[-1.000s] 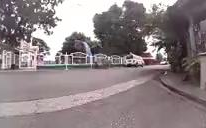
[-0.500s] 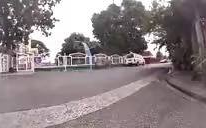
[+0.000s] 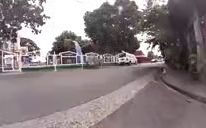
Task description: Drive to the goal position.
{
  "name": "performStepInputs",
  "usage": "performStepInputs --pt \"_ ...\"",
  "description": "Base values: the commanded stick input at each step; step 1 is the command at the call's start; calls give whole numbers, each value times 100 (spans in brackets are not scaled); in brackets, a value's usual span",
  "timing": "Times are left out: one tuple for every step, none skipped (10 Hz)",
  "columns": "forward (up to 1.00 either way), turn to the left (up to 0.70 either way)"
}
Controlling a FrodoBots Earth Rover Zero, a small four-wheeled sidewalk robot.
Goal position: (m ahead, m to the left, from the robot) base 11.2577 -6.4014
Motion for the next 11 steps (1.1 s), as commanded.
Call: performStepInputs --pt "70 0" --pt "70 0" --pt "70 0" --pt "70 0" --pt "70 0" --pt "70 0" --pt "70 0" --pt "70 0" --pt "70 0" --pt "70 -7" --pt "70 -19"
